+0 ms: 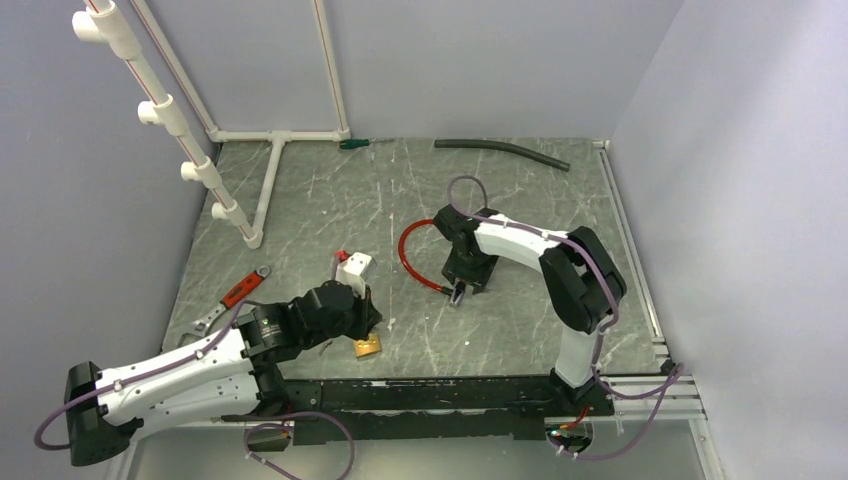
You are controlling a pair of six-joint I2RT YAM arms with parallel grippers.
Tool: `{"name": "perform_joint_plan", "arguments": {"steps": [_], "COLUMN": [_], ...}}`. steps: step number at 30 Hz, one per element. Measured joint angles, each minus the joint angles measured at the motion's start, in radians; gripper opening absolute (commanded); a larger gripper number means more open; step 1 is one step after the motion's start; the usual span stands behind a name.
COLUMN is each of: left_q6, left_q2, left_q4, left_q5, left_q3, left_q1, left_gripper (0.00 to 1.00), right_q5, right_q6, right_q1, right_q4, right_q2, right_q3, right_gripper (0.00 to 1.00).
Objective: Unlock with the key
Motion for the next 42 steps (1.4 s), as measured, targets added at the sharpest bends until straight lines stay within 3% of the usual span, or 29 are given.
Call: {"name": "perform_joint_plan", "arguments": {"steps": [3,8,12,13,14,15,25,33,42], "left_q6": [-0.004,-0.006,-0.008,-0.009,-0.011,-0.016,-0.089,-0.158,-0.167], "left_q2": [-0.009,-0.013,-0.015,-0.017,-0.022,-0.027,-0.059,-0.053,-0.081], "left_q4": [0.000,0.012,0.015,0.015,0.015,0.014,0.021,0.100,0.409], "left_q5": [-0.001,-0.001,-0.001,-0.001,-0.001,-0.002,-0.034,-0.092,-0.086], "left_q3": [-0.011,-0.011,-0.011,-0.011,-0.013,-0.016,-0.074,-0.061,-0.063], "left_q1": [0.000,0.000,0.000,0.000,0.000,0.000,0.000,0.000,0.000], "left_gripper": [0.00,0.00,0.00,0.00,0.00,0.00,0.00,0.00,0.00], "right_q5": [0.005,0.006,0.009,0.011,0.013,0.014,0.036,0.102,0.100], "right_q6": [0.009,0.023,0.036,0.039,0.042,0.043,0.043,0.127,0.220], "right_q1": [0.023,0.052,0.052,0.052,0.053,0.053,0.051,0.047,0.043], "right_q4": [-0.027,-0.048,-0.051,-0.051,-0.053,-0.055,-0.058,-0.031,0.114], "right_q2": [0.020,0.026,0.033,0.033,0.033,0.033,0.006,-0.319,-0.588], "right_q3": [0.028,0.034,0.036,0.036,0.036,0.036,0.032,-0.007,-0.118], "right_gripper": [0.57,0.43,0.26,0.18,0.05,0.00,0.00,0.00,0.00]}}
